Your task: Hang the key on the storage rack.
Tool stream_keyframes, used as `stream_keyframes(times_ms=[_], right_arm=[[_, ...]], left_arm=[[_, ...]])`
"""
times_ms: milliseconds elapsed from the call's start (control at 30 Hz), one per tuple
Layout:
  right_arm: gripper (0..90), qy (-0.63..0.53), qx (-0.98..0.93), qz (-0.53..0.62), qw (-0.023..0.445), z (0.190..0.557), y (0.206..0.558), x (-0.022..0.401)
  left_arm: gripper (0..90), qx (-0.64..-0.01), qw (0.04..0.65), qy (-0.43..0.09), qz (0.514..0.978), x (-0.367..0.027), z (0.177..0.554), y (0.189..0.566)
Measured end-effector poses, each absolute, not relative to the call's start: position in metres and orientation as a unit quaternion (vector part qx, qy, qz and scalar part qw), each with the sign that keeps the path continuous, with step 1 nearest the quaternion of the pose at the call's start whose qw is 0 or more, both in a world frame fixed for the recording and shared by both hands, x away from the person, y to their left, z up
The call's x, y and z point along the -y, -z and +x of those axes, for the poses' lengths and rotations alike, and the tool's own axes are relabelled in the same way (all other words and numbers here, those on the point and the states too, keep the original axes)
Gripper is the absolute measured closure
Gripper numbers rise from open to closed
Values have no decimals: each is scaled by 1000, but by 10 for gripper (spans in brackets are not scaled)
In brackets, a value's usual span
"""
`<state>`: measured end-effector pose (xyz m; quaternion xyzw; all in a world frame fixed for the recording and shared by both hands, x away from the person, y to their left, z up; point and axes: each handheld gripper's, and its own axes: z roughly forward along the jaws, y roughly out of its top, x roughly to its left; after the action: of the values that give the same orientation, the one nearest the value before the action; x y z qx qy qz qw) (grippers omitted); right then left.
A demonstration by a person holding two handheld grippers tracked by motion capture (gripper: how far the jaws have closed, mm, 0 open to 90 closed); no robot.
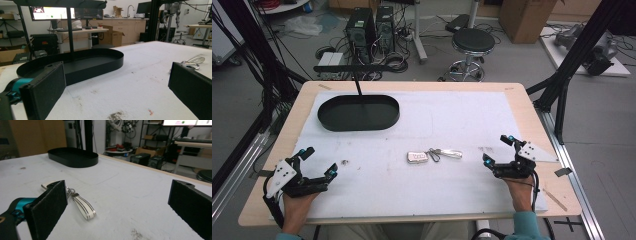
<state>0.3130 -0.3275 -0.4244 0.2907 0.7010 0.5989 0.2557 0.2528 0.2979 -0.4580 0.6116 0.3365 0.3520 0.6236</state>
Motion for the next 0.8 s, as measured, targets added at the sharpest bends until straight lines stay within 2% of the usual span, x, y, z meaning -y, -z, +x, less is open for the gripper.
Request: stream_keyframes(times_ms=[333, 500, 800], right_arm=[[17, -538, -776, 244, 221, 340, 390, 304], [17, -505, -807, 240, 189, 354, 385, 295], [17, -455, -844, 231, 163, 376, 384, 283]], left_arm=[[17, -338, 624, -350, 612, -298, 253, 458], [17, -338, 623, -350, 612, -298, 253, 458], [17, -339, 623, -349, 612, -298, 254, 458]])
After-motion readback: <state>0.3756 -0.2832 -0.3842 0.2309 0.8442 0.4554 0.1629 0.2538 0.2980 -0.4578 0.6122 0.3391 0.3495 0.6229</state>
